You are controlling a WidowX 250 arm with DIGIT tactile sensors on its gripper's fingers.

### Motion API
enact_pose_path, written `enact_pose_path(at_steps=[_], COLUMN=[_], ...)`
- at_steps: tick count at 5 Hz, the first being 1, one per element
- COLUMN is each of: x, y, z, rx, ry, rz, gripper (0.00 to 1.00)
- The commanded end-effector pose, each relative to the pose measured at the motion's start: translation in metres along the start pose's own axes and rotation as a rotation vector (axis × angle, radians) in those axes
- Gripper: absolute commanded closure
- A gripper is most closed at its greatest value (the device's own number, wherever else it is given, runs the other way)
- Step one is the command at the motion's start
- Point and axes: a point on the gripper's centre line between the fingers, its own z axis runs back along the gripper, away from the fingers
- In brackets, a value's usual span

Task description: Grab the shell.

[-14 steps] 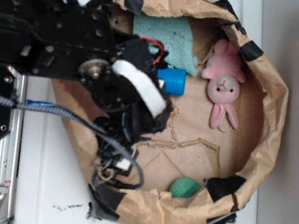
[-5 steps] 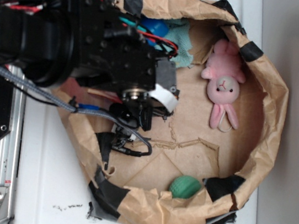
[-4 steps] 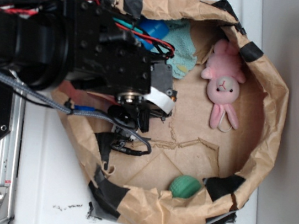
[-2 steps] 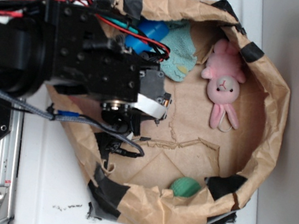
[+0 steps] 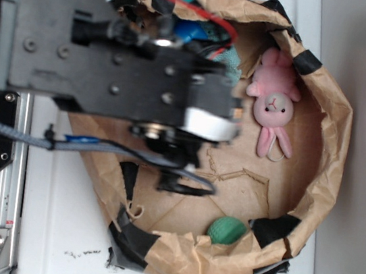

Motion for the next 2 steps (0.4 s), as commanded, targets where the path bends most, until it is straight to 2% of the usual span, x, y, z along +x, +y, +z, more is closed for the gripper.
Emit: enact_pose_path(at_steps=[1, 2], x=[0.0331, 0.0317], y=[-0.0145, -0.0146], z=[0.0576, 0.0556], rx=[0.033, 0.109], ry=[-0.068, -0.061], rz=[0.072, 0.087], gripper=[1.00, 1.00])
